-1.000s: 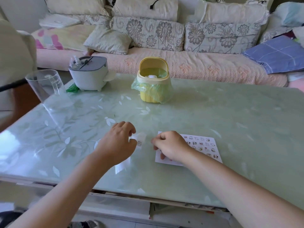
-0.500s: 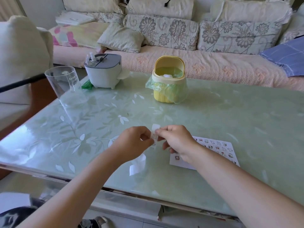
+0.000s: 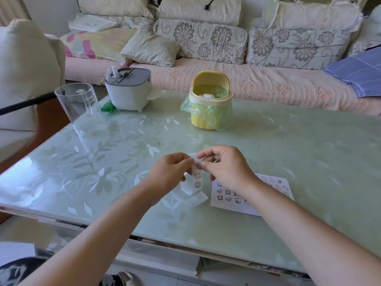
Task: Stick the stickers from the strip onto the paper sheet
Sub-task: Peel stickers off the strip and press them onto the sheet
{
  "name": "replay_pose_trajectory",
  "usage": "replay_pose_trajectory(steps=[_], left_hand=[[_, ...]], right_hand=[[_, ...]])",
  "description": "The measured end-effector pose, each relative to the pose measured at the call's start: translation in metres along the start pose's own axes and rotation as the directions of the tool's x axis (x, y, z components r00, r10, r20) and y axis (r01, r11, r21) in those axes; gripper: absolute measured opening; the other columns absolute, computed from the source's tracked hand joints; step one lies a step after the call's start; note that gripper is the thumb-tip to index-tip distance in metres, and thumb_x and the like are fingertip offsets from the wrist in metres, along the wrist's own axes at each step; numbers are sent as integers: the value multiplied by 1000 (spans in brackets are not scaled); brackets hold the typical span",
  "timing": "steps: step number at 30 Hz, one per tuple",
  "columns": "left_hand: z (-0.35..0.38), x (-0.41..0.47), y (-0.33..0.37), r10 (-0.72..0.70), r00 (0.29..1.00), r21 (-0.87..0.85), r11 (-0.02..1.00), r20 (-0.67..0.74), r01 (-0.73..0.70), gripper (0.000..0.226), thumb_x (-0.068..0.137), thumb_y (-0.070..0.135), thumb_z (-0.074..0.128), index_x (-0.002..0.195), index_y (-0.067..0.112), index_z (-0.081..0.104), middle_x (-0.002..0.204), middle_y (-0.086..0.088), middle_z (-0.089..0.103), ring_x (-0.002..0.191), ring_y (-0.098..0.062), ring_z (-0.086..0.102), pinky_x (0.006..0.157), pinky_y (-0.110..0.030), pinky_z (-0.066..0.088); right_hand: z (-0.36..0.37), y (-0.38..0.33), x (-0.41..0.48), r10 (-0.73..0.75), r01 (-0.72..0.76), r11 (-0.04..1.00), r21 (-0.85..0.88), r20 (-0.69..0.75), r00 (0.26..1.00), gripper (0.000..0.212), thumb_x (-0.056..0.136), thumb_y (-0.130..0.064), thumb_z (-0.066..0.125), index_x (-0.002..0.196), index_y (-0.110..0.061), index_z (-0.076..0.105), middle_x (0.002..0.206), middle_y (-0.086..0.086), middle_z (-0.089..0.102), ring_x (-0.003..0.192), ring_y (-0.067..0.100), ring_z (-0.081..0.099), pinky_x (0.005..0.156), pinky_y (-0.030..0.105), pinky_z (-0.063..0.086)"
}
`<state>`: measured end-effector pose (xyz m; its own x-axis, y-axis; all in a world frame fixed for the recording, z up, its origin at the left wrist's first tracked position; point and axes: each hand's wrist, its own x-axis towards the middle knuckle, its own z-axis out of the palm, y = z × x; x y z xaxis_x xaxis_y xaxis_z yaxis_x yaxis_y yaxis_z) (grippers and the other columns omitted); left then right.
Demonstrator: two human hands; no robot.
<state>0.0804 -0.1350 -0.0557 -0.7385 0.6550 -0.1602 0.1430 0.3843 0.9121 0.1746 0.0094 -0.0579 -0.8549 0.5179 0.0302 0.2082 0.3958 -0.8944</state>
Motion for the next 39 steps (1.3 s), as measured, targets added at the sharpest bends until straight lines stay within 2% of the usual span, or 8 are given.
replay_pose_trajectory(steps=[4, 9, 14, 26, 29, 32, 36, 39], left_hand=[[-2, 1, 2, -51, 998, -90, 995, -28, 48, 28, 95, 34, 55, 87, 16, 75, 83, 5, 75, 63, -8, 60, 65, -25, 40], [-2, 1, 3, -79, 996, -114, 991, -52, 73, 28, 94, 30, 56, 86, 11, 76, 81, 3, 75, 62, -8, 60, 61, -21, 40], [0, 1, 3, -85, 992, -77, 994, -93, 78, 31, 95, 27, 55, 83, 7, 76, 70, 5, 72, 53, -2, 55, 44, -7, 35], [4, 4, 4, -156, 982, -133, 981, -108, 141, 29, 90, 24, 55, 82, 5, 75, 83, -4, 74, 61, -12, 57, 58, -22, 38], [4, 8, 2, -112, 979, 3, 993, -170, 114, 28, 86, 27, 56, 71, 11, 73, 76, -8, 72, 61, -15, 53, 60, -26, 41], [4, 17, -6, -35, 966, 235, 967, -257, 97, 30, 87, 29, 53, 75, 6, 67, 56, -3, 54, 51, -17, 41, 50, -25, 32], [7, 20, -10, 109, 959, 525, 850, -260, 46, 37, 93, 38, 49, 74, 7, 59, 56, 0, 47, 52, -19, 41, 50, -27, 30], [12, 17, -6, 189, 961, 648, 762, -205, -11, 40, 94, 52, 47, 74, 21, 62, 63, 5, 57, 62, -15, 53, 49, -26, 33]], right_hand=[[2, 1, -1, -125, 120, 988, -102, -48, 991, 12, 79, -25, 85, 90, -27, 81, 77, -13, 75, 73, 0, 68, 70, 16, 53], [3, 0, -4, -274, 250, 940, -233, -76, 959, 10, 83, -24, 82, 91, -29, 81, 55, -33, 58, 56, -3, 55, 57, 9, 36], [8, 1, -4, -395, 354, 884, -306, -81, 915, 13, 82, -19, 81, 92, -27, 82, 74, -24, 65, 65, -9, 56, 63, 10, 35], [8, 0, -5, -359, 324, 894, -308, -61, 931, 7, 86, -20, 77, 87, -27, 78, 64, -37, 56, 57, 4, 51, 57, 11, 33], [9, 2, -5, -342, 323, 892, -316, -4, 940, 8, 88, -23, 76, 84, -30, 72, 79, -31, 57, 60, 9, 50, 60, 18, 39], [8, 3, -5, -291, 285, 921, -265, 19, 957, 14, 88, -23, 75, 79, -31, 68, 90, -19, 57, 64, 13, 52, 68, 21, 45], [-4, 4, -5, -146, 144, 980, -139, -5, 989, 14, 89, -22, 74, 77, -28, 69, 61, -30, 57, 50, 4, 48, 55, 11, 37], [-14, 7, -6, -99, 96, 992, -79, -25, 995, 13, 88, -19, 76, 77, -27, 73, 59, -23, 62, 50, -1, 50, 56, 12, 41]])
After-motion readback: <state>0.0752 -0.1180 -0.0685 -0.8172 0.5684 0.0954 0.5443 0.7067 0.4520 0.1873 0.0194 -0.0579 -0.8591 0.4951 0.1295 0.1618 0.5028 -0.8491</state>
